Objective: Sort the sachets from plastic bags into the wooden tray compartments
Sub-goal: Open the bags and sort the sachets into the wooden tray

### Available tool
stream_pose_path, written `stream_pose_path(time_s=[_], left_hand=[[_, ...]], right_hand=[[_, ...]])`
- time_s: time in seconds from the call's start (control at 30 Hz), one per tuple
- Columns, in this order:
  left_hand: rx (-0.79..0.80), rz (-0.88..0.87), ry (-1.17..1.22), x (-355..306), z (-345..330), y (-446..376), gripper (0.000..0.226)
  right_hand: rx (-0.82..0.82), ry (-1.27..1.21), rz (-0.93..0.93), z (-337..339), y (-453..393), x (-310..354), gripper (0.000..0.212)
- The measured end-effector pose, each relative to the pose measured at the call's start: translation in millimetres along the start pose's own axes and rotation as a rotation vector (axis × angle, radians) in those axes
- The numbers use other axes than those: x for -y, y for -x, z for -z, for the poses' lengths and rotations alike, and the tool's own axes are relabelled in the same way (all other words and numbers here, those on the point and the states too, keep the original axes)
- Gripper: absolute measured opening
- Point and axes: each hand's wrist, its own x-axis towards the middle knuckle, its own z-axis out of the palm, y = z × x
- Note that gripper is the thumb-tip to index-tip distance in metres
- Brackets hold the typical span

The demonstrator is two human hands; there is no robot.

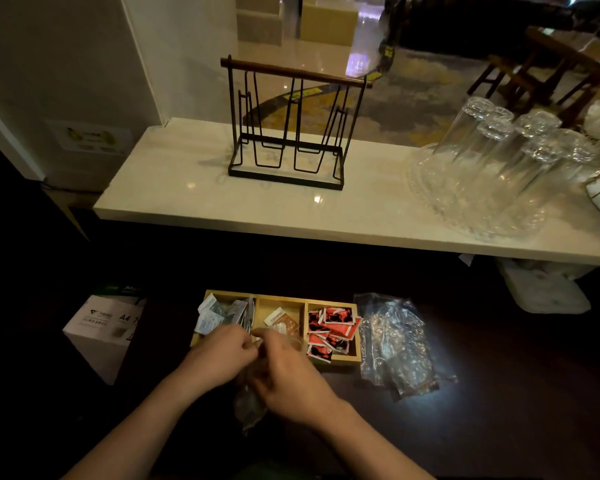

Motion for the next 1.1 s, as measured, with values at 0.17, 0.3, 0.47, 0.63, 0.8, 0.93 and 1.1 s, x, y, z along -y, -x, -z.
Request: stream_pose_path(time_s=[0.17,0.3,0.47,0.63,0.8,0.93,1.1], left_hand=[[0.104,-0.037,0.285,27,-10,-9,0.037],[0.047,0.154,0.671,48,-15,-17,0.039],[0.112,0.387,0.889,62,-34,-4,0.042],[0.277,0.365,1.529,37,-25,10,0.065],[-0.329,0.276,1.164,35,16,0,0.045],[-0.691,0.158,0.476,41,54,5,0.034],[-0.853,0.044,0.201,29,83,17,0.032]], right_hand=[[-0.108,0.158,-0.002,-11,-16,-10,0.026],[-0.153,0.135,0.037,-7,-21,-8,0.014],[-0.21,-0.023,0.14,22,-22,20,0.005],[-0.375,-0.384,0.058,64,-42,36,0.005],[-0.397,-0.37,-0.084,90,-55,12,0.005],[-0.278,-0.221,-0.101,95,-61,-1,0.002],[-0.244,-0.241,-0.072,90,-68,-9,0.002]])
